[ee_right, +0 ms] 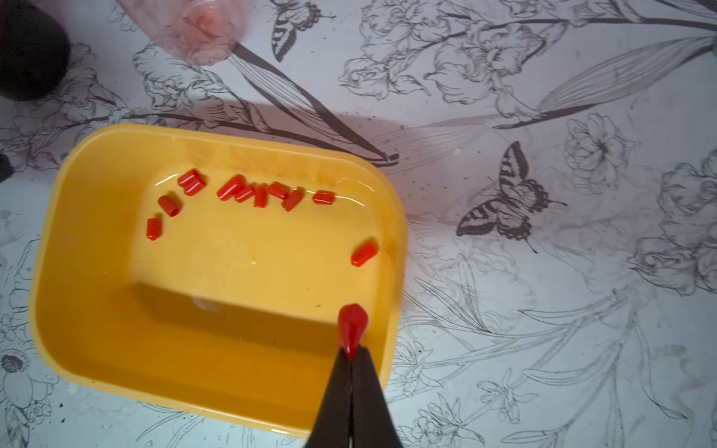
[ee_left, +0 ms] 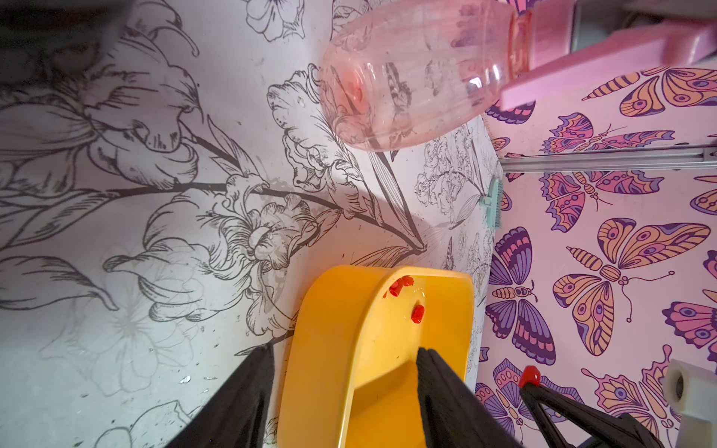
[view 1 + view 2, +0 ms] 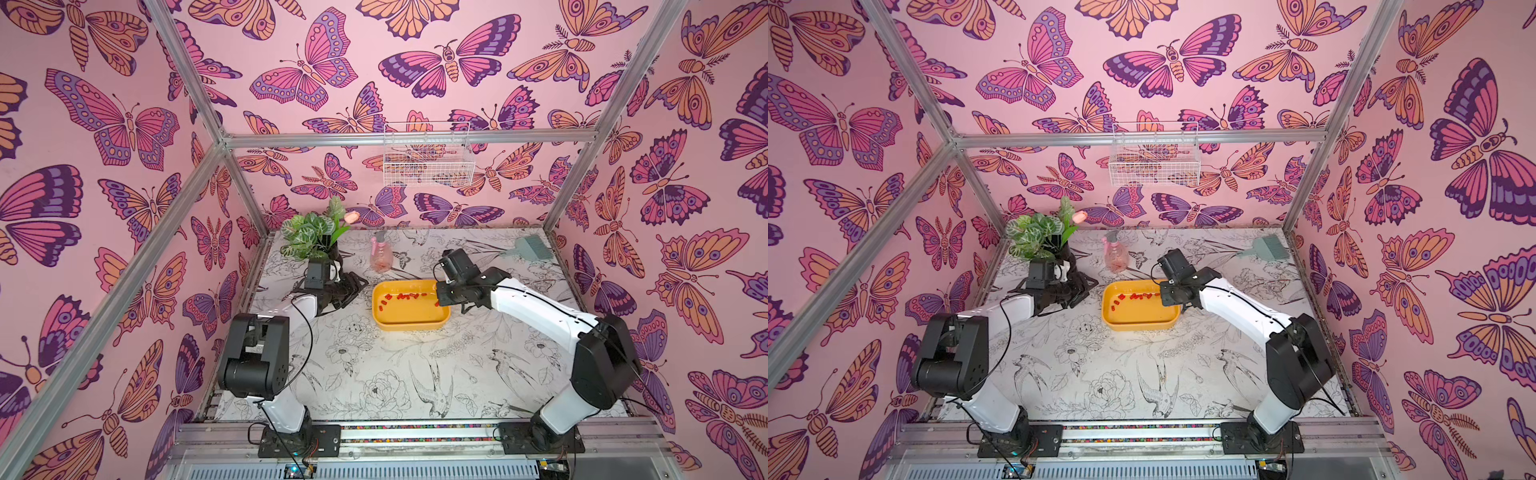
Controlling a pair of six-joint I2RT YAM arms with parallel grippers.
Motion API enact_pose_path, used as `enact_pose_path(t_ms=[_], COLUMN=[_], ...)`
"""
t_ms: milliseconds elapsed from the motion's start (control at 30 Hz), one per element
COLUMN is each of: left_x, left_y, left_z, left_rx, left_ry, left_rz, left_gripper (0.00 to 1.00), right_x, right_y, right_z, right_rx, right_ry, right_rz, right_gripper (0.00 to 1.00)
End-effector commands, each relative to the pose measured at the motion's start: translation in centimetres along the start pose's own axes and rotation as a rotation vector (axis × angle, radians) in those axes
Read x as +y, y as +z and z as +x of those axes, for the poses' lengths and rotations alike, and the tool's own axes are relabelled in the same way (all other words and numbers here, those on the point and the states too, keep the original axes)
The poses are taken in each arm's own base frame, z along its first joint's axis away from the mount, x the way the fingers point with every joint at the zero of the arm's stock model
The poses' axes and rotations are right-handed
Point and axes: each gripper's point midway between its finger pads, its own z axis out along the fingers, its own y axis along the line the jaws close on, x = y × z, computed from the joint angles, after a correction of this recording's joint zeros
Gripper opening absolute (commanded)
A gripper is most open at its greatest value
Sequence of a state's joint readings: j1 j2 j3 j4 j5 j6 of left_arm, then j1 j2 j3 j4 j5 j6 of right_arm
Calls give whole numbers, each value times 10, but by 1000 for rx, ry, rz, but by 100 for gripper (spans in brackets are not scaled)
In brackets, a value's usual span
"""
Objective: Take the screw protection sleeves out of the storage box
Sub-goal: Place the screw protection sleeve at the center of the board.
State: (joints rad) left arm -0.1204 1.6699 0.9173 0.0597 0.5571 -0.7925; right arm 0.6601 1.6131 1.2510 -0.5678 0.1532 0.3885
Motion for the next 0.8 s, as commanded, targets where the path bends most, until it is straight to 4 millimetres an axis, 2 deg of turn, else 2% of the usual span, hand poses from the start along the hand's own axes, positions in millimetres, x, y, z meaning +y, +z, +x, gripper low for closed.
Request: enact_pose_path(t_ms=[0,133,267,767], left_x=[-4,-4,-4,-5], left_y=[0,0,0,0], left_z=[2,2,2,4], left_rx=[-4,-4,-4,-1], left_ry=[30,30,32,37], left_rz=[11,12,12,11], left_gripper=[64,64,64,64], right_x=[-19,-37,-47,-59], right_y=[-2,6,15,50], right_z=[5,15,23,46], right_rx=[6,45,96,255], right_ry=[38,69,82,104], right_rz=[16,29,34,39], right_gripper=[1,1,1,0])
